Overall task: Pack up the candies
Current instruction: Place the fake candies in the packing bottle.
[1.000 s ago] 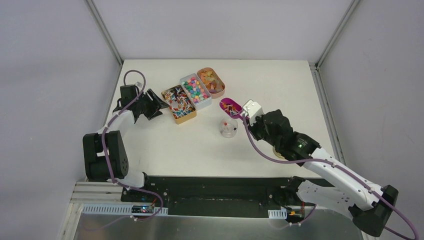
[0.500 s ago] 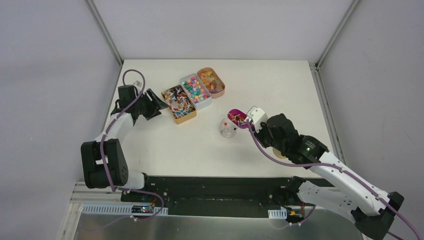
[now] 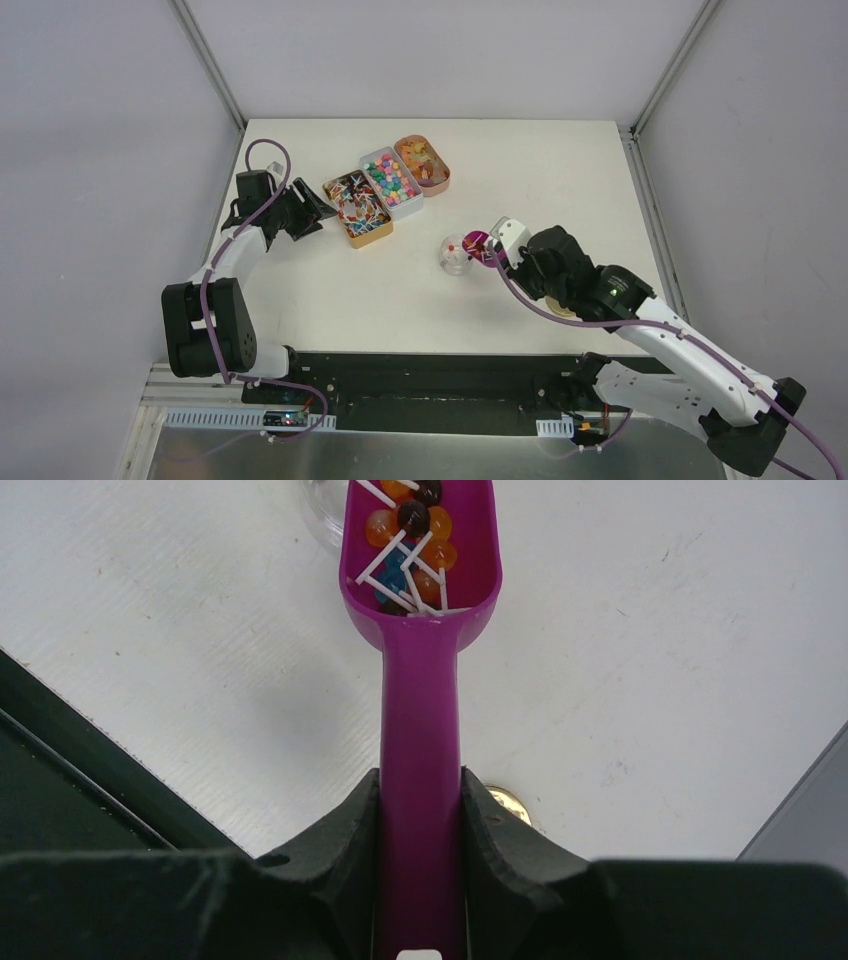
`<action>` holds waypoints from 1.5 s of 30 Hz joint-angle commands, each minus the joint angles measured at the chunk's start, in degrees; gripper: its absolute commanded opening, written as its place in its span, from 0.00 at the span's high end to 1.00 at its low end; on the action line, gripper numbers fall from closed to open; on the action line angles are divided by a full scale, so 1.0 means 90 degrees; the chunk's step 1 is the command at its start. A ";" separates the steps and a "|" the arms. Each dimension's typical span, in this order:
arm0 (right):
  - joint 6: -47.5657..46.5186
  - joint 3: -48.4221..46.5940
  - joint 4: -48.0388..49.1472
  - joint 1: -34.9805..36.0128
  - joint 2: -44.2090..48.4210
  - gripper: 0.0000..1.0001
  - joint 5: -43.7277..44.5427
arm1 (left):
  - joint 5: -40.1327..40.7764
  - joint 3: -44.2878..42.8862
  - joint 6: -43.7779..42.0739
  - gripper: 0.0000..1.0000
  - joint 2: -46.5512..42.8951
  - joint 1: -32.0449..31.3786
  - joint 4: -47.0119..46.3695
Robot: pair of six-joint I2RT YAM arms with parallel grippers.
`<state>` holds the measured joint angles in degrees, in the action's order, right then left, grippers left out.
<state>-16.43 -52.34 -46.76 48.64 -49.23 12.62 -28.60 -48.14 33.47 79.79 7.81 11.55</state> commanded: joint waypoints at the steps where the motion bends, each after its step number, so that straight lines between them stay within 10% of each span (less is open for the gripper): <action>1: -0.0050 -0.0371 -0.0068 0.0083 -0.0146 1.00 0.0065 | 0.0033 -0.0023 -0.0140 0.41 -0.0272 -0.0063 -0.0111; 45: 0.0282 -0.2121 -0.1834 0.0834 -0.1678 1.00 0.1225 | 0.0474 -0.0047 0.0012 0.42 -0.0497 -0.0065 -0.0156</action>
<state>-14.87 -65.58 -61.54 55.00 -62.83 20.67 -26.44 -47.83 33.41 77.38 7.81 11.64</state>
